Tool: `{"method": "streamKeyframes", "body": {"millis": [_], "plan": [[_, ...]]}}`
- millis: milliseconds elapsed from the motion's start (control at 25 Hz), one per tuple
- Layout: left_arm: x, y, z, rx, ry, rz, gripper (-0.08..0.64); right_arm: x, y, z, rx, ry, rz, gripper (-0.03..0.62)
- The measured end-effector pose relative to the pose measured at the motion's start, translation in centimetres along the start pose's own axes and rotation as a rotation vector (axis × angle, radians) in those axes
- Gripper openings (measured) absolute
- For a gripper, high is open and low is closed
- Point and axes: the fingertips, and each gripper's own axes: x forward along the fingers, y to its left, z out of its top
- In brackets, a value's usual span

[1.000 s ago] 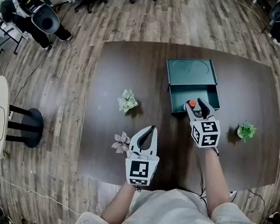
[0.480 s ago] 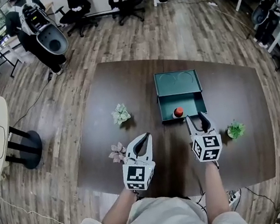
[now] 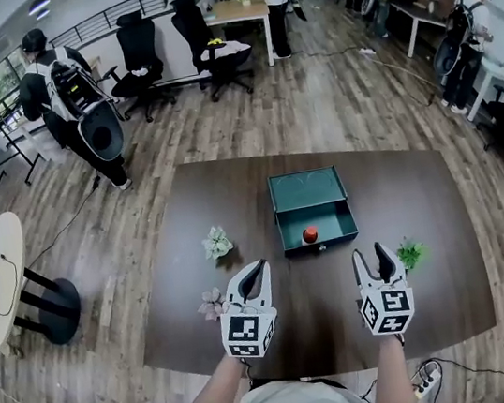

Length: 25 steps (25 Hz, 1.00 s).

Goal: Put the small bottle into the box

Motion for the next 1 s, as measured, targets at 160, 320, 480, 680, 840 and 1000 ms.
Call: {"method": "streamKeyframes", "body": {"millis": [160, 320, 480, 680, 840, 1000], "plan": [[-0.4, 0.0, 1.6, 0.022, -0.052, 0.016, 0.002, -3.0, -1.5, 1.1, 0.011, -0.051, -0.053, 0.215], [-1.1, 0.4, 2.1, 0.032, -0.079, 0.039, 0.002, -4.7, -2.0, 1.1, 0.023, -0.067, -0.073, 0.214], [-1.6, 0.6, 2.3, 0.033, -0.080, 0.040, 0.002, -5.3, -1.8, 1.2, 0.027, -0.072, -0.080, 0.213], [-2.5, 1.2, 2.2, 0.029, -0.074, 0.049, 0.002, -5.2, -0.8, 1.9, 0.020, -0.080, -0.067, 0.213], [-2.6, 1.3, 1.9, 0.029, -0.068, 0.054, 0.002, -4.9, -0.6, 1.9, 0.016, -0.082, -0.061, 0.212], [-2.6, 1.3, 1.9, 0.031, -0.074, 0.057, 0.002, -4.9, -0.6, 1.7, 0.017, -0.087, -0.058, 0.211]]}}
